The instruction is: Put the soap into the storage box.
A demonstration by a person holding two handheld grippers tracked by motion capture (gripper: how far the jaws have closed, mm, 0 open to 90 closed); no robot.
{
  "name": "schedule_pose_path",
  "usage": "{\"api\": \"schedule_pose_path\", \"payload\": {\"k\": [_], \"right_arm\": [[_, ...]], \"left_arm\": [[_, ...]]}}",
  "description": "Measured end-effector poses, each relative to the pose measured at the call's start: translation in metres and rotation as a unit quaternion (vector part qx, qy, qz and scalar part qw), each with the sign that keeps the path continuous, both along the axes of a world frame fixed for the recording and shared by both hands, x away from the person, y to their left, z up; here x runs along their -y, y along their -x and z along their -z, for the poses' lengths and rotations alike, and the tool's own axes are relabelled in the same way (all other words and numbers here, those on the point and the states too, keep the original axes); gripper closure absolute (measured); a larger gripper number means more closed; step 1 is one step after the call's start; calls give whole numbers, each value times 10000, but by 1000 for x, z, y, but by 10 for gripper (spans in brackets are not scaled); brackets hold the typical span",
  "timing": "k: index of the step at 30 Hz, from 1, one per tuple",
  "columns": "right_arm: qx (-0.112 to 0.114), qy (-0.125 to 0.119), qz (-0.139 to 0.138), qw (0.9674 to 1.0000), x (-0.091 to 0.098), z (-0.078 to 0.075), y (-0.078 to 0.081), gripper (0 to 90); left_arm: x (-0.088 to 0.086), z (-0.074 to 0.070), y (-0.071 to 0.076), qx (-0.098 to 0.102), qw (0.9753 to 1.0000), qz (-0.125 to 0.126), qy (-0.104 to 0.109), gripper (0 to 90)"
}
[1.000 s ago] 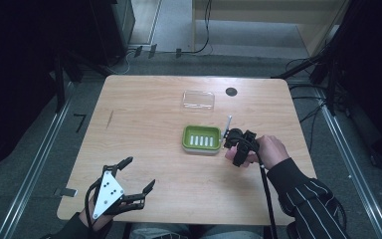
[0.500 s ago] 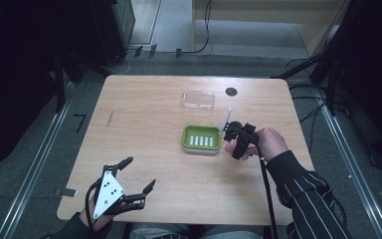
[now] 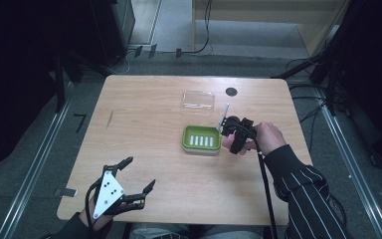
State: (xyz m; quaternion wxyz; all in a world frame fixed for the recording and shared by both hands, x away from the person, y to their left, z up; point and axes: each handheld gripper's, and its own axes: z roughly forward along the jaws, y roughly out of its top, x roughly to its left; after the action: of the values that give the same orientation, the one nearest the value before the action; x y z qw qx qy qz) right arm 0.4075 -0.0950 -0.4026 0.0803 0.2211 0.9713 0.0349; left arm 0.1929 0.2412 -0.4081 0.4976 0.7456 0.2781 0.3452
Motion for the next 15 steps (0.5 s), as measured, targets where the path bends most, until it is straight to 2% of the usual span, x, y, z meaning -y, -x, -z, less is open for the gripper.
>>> {"api": "schedule_pose_path", "payload": {"k": [8, 15], "right_arm": [[17, 6, -101, 9999, -4, -1, -4, 386], [81, -89, -161, 9998, -7, -7, -10, 386]], "left_arm": [[1, 0, 0, 2, 10000, 1, 10, 136], [0, 0, 0, 4, 10000, 0, 5, 136]]}}
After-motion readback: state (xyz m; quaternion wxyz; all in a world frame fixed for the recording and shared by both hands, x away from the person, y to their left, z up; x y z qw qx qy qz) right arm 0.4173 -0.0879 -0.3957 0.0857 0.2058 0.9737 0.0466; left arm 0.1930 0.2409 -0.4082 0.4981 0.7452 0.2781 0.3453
